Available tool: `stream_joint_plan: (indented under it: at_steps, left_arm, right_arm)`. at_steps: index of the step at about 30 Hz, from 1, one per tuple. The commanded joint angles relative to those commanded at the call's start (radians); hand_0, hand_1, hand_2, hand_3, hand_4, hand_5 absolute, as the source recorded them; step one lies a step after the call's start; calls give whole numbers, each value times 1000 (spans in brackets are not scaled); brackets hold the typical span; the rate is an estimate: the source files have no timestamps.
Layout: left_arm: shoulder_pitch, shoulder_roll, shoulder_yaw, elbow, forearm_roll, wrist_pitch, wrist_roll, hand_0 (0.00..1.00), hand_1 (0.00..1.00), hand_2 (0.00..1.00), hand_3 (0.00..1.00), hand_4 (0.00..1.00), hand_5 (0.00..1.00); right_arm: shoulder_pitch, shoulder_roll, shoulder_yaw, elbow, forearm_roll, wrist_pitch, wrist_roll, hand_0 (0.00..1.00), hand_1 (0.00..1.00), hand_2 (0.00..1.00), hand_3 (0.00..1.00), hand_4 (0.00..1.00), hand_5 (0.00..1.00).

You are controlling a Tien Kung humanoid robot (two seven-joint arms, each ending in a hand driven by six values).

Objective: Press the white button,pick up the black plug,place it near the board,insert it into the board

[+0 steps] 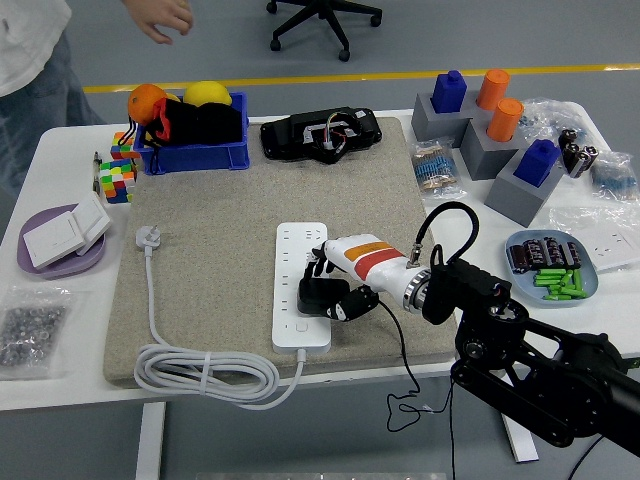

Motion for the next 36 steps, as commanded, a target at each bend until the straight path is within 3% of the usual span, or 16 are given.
stream_joint_plan:
  at_steps: [13, 14, 19, 20, 36]
  left_arm:
    - [-2, -2, -4, 0, 4, 0, 0, 810, 777, 732, 783, 588, 528]
    - [-3, -3, -5, 0, 5, 0, 0, 810, 777, 732, 783, 578, 527]
    - [-4, -4, -2, 0, 1, 0, -1, 810, 777, 732, 783, 578, 527]
    - [-4, -4, -2, 0, 0, 0, -2, 810, 777, 732, 783, 588, 529]
    - [-4, -5, -4, 0, 2, 0, -1, 810, 777, 732, 783, 588, 529]
  right_arm:
    - [-3, -4, 22, 15, 6, 57, -13, 553, 668, 694, 765, 967, 112]
    - [-3, -4, 24, 18, 6, 60, -11, 612, 764, 766, 864, 998, 173]
    - [-7, -5, 29, 27, 8, 52, -4, 612, 764, 766, 864, 998, 173]
    - [-7, -5, 30, 30, 8, 51, -5, 641, 826, 823, 931, 998, 286]
    - [-16, -7, 76, 58, 6, 45, 1, 662, 831, 832, 935, 998, 290]
